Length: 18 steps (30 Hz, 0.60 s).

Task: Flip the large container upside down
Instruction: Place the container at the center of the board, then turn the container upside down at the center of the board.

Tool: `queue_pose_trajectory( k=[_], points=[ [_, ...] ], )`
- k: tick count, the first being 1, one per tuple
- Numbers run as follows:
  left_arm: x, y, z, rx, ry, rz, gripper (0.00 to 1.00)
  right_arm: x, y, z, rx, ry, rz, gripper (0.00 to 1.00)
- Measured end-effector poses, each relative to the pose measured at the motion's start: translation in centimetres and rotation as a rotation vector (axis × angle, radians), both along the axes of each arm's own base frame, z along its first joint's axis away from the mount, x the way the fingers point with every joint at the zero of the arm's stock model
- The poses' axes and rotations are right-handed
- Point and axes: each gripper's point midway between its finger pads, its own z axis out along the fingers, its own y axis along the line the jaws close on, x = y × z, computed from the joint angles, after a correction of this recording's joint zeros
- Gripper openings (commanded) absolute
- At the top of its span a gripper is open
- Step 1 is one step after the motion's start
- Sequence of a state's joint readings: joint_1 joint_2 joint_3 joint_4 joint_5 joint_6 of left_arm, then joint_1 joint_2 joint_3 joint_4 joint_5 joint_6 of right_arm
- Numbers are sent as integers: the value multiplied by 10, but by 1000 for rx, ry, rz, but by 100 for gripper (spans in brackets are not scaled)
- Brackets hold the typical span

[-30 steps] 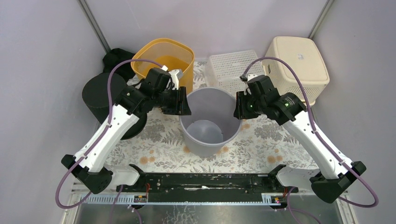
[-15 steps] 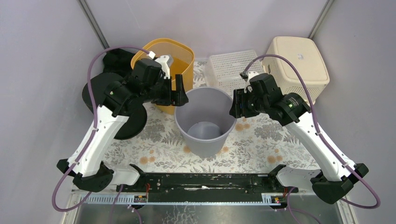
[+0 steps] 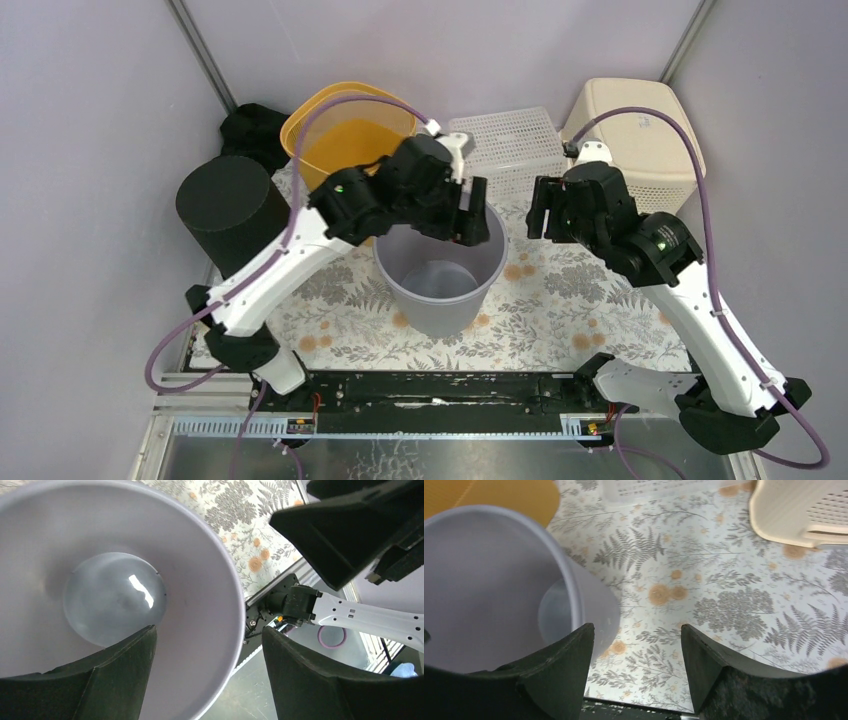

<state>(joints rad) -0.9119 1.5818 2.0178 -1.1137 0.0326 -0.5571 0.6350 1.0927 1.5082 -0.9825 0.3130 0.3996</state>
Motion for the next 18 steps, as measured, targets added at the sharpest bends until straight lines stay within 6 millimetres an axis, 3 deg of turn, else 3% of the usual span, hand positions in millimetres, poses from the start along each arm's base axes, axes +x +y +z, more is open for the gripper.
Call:
queue_pose_trajectory(
  k=[5,10,18],
  points=[
    [-6,-35,-23,22,34,-31,86,3,-16,-17,-66,18,-79,70],
    [5,-51,-55,80,73,2,86,-1,-22,-36,-101,54,-98,70],
    [7,-74,-104,191,98,39,86,-11,-58,-19,-135,-27,-209,72]
  ],
)
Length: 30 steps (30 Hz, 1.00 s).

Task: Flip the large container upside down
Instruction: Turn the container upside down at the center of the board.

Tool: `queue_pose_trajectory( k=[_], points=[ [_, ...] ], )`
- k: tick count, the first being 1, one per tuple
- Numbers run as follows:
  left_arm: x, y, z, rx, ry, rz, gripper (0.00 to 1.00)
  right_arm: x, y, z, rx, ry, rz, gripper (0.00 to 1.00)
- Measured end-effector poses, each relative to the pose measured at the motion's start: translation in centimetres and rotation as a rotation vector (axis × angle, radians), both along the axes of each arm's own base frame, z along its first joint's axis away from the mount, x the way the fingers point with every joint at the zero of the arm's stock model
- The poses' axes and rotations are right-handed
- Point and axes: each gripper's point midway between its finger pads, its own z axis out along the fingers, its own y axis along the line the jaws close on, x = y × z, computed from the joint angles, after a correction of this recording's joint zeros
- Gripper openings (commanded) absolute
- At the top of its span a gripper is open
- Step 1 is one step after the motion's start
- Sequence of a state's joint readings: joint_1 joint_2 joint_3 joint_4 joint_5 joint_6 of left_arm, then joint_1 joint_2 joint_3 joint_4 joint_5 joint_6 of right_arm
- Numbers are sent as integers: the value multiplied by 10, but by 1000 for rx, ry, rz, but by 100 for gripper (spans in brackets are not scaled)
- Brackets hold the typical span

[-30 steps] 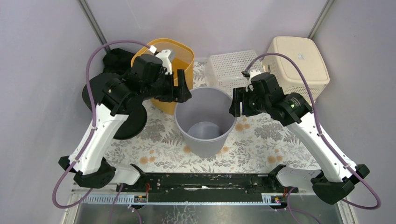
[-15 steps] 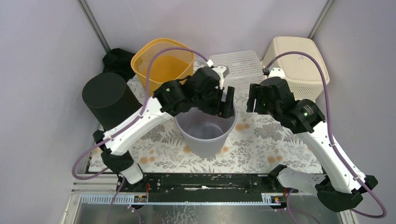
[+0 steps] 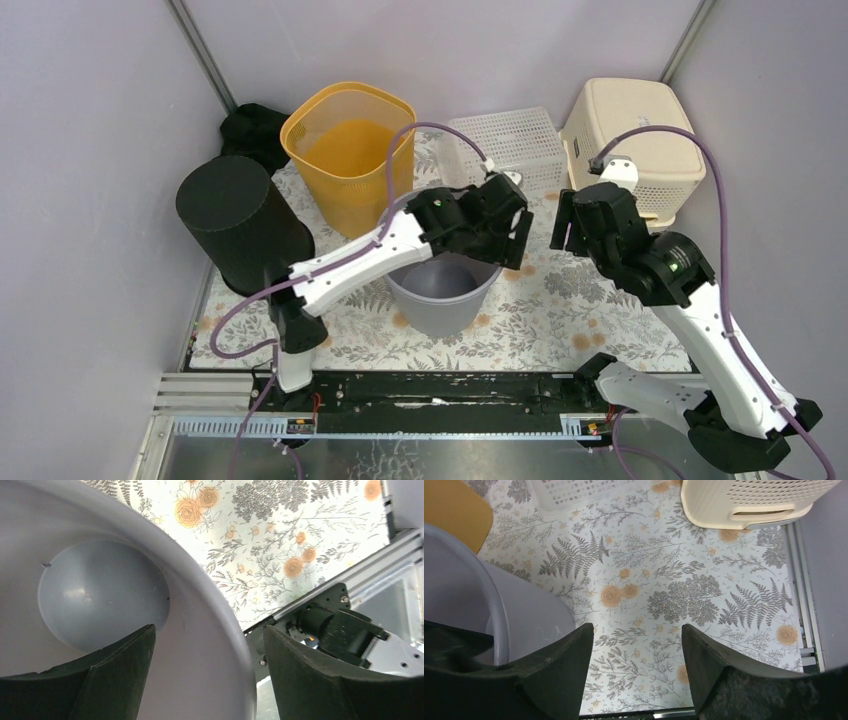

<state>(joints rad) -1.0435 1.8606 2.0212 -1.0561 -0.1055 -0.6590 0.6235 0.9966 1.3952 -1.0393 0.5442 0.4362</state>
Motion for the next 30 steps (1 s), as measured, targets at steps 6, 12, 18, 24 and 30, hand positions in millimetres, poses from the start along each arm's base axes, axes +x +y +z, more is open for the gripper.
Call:
queue_pose_trajectory(
  k=[6,12,18,24,30],
  points=[
    [5,-12,-33,103,-33,47,39,-2,-5,8,7,-21,-14,72],
    [6,10,-23,182,-78,78,0,0,0,8,12,-13,2,71],
    [6,25,-14,217,-88,83,0,6,5,19,20,-27,15,71],
    [2,20,29,28,-92,66,0,7,5,54,52,-91,23,70],
    [-12,20,122,-375,-163,51,0,7,5,88,87,-160,30,70]
  ],
)
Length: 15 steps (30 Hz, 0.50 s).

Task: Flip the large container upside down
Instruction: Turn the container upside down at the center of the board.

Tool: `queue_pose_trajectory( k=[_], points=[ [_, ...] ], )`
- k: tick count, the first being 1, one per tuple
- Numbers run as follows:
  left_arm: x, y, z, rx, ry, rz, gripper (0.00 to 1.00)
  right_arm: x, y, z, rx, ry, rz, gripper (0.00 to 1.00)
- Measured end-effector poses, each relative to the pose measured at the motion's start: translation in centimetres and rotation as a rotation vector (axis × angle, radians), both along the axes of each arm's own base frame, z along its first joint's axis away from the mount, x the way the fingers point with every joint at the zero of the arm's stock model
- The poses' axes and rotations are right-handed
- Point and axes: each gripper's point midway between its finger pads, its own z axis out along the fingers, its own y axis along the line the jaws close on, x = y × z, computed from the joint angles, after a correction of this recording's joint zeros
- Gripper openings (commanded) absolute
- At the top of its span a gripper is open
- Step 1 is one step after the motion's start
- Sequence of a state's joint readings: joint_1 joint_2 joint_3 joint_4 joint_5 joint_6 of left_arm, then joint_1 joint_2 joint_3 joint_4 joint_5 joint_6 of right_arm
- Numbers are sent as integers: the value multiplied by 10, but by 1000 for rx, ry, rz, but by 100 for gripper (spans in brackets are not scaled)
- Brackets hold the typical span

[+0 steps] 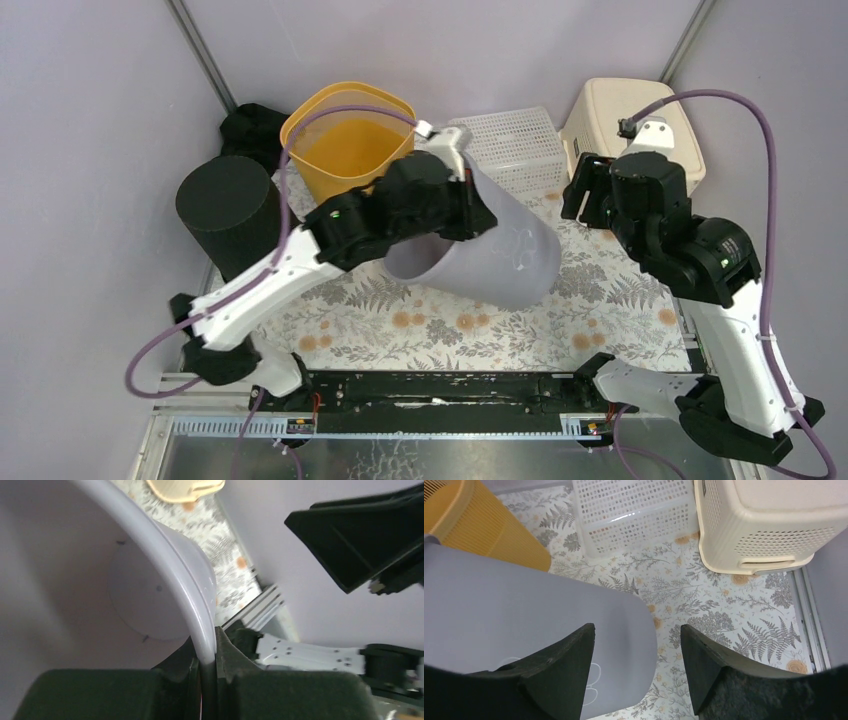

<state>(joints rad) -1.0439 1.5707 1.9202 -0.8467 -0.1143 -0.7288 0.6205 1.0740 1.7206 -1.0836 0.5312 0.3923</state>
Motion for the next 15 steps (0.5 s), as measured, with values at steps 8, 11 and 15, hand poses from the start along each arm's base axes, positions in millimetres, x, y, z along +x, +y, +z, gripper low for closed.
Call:
queue_pose_trajectory(
  k=[8,11,15],
  points=[
    [33,33,0,-308,-7,90,0,-2,-3,50,31,-78,8,70],
    [46,27,-25,-368,26,108,0,-6,-6,73,55,-122,9,70],
    [47,9,-43,-504,80,85,0,-12,-11,103,99,-189,11,70]
  ],
)
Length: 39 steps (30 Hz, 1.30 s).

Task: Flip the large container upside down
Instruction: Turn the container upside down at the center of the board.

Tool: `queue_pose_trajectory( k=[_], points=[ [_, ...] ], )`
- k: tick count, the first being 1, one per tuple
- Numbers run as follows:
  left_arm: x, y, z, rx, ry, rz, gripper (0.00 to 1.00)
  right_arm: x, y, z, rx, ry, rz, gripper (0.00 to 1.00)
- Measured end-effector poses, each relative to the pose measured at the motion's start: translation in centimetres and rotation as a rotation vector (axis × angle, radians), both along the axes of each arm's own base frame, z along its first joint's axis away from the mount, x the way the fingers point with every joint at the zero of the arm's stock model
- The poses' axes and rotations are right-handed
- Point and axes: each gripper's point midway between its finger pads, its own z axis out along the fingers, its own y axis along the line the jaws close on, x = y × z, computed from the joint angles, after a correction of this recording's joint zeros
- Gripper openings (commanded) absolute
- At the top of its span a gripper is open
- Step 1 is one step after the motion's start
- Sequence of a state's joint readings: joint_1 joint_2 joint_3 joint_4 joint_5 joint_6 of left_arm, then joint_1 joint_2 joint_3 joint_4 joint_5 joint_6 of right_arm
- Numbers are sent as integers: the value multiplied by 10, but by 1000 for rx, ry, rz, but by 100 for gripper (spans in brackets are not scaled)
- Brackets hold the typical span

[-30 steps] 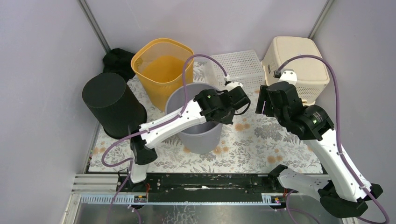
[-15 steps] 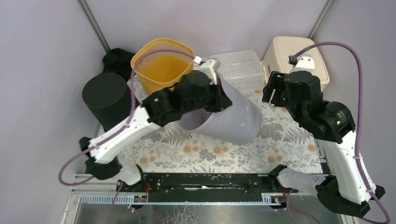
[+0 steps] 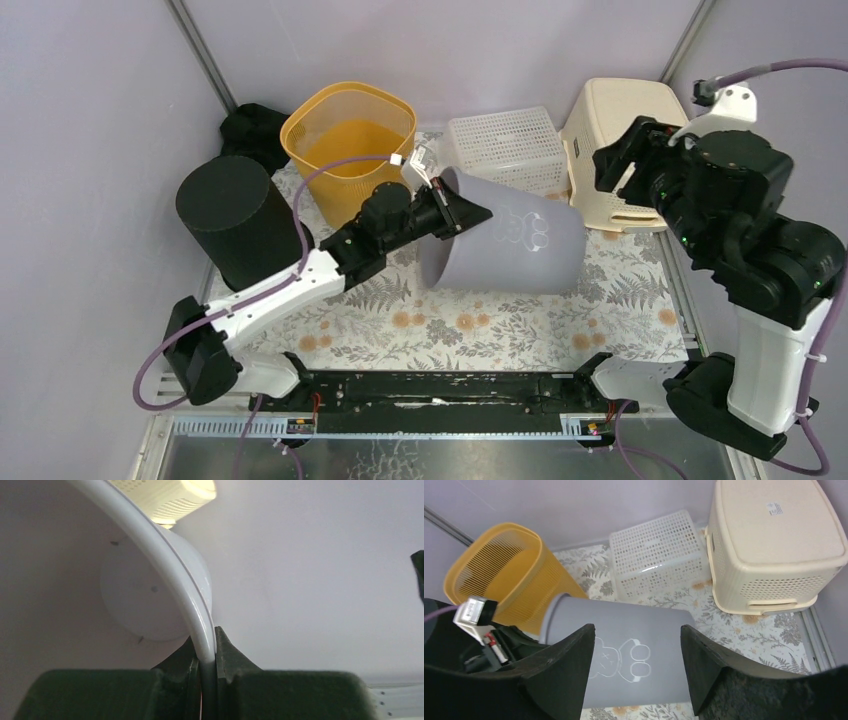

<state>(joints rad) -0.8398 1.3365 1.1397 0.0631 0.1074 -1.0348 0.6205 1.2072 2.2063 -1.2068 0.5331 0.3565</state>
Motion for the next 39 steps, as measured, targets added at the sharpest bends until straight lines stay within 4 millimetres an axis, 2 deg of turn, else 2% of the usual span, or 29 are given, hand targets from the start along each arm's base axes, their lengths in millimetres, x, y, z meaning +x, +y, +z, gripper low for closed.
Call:
queue_pose_trajectory(
  k=[3,7,11,13,15,18,20,25,29,32,36,39],
  points=[
    [1,-10,7,-132,-1,-19,0,-3,-1,8,15,-19,4,70],
    [2,-20,29,-372,-32,-51,0,-6,0,7,18,-12,21,69],
    [8,-30,37,-591,-33,-93,0,-3,7,4,20,4,45,69],
    [10,-36,33,-671,-21,-118,0,-4,10,3,24,9,57,69],
    [11,-45,20,-722,12,-142,0,-3,13,4,28,11,69,69],
    [6,-66,-2,-731,63,-178,0,-1,16,2,27,18,77,69],
    [0,-80,-10,-736,87,-206,0,-1,18,1,27,21,83,69],
    [-7,-109,-7,-799,112,-272,0,-2,21,1,31,25,100,69],
    [-3,-128,0,-871,126,-312,0,0,22,1,30,27,101,69],
    [5,-145,-3,-921,152,-332,0,3,24,1,27,31,102,69],
    [13,-169,-18,-968,208,-352,0,7,27,-4,14,52,105,69],
    [15,-183,-41,-976,275,-358,0,8,30,-7,9,63,109,69]
  ],
)
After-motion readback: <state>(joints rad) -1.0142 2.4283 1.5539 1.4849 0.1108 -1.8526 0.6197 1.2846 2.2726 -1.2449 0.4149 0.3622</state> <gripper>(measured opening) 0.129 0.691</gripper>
